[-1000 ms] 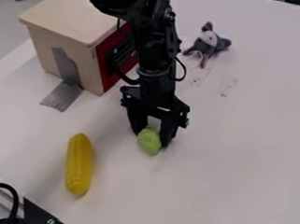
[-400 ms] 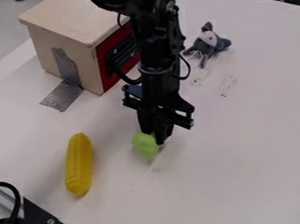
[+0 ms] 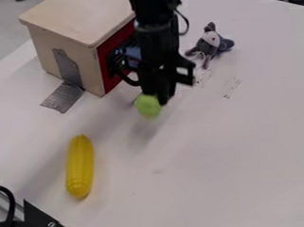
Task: Put the green object on the drawer
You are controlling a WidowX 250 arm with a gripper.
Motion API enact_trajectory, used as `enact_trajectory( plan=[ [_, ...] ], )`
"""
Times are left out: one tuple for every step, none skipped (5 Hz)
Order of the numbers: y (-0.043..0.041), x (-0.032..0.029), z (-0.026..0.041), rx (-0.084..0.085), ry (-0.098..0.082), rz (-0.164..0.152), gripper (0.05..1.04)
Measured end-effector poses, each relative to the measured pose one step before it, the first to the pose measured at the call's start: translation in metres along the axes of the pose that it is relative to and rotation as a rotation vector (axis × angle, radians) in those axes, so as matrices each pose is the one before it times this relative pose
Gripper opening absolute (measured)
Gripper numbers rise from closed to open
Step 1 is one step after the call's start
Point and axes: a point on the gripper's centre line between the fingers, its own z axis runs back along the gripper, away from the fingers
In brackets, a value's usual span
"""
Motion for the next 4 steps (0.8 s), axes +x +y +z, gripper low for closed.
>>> enact_trajectory(
  plan=[
    [0.0394, 0.04158, 0.05198, 0.0115, -0.1488, 0.0699, 0.201],
    [0.03559, 0.02541, 0.02237, 0.0152, -0.0432, 0.0487, 0.2],
    [0.02936, 0.01682, 0.01051, 0.0168, -0.0134, 0.0267, 0.2],
    [0.0237, 0.00341, -0.00423, 0.0298, 0.0269, 0.0162, 0.2]
  ],
)
